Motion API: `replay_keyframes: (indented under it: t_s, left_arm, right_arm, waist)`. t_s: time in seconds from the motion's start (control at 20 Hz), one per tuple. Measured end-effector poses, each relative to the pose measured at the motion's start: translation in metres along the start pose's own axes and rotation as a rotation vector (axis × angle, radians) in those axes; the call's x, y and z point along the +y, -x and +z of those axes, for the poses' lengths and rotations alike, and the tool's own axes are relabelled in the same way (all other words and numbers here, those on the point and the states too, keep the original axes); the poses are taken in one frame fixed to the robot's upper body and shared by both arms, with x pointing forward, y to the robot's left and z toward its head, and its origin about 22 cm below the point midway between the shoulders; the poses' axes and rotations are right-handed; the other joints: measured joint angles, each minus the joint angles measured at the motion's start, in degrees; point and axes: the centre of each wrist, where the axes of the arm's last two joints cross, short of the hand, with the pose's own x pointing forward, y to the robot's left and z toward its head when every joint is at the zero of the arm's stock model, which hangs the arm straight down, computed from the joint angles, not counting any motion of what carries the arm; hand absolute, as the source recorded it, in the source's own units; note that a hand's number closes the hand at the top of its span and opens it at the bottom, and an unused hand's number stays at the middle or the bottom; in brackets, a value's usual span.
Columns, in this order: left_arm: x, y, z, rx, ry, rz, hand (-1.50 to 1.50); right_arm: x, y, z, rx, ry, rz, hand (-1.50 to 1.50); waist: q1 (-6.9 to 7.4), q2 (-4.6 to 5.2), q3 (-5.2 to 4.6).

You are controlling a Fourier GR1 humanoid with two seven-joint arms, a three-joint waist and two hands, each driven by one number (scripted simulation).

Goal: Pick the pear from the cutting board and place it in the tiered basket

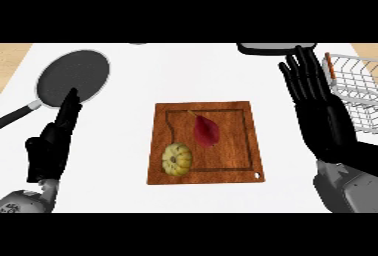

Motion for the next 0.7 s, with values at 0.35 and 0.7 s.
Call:
replay_keyframes:
  t_s: [0.35, 0.7]
  left_arm:
    - [-0.033, -0.017, -0.007, -0.112, 0.048, 0.071, 0.0]
    - [-0.062, -0.025, -0.003, -0.148, 0.118, 0.144, 0.0]
  right_arm:
    - [-0.007, 0.019, -0.034, 0.018, -0.051, -0.346, 1.5]
    - [-0.005, 0.062, -0.041, 0.263, -0.29, -0.603, -1.5]
  waist:
    - [2.7, 1.82, 0.11]
    - [5.33, 2.51, -0.34]
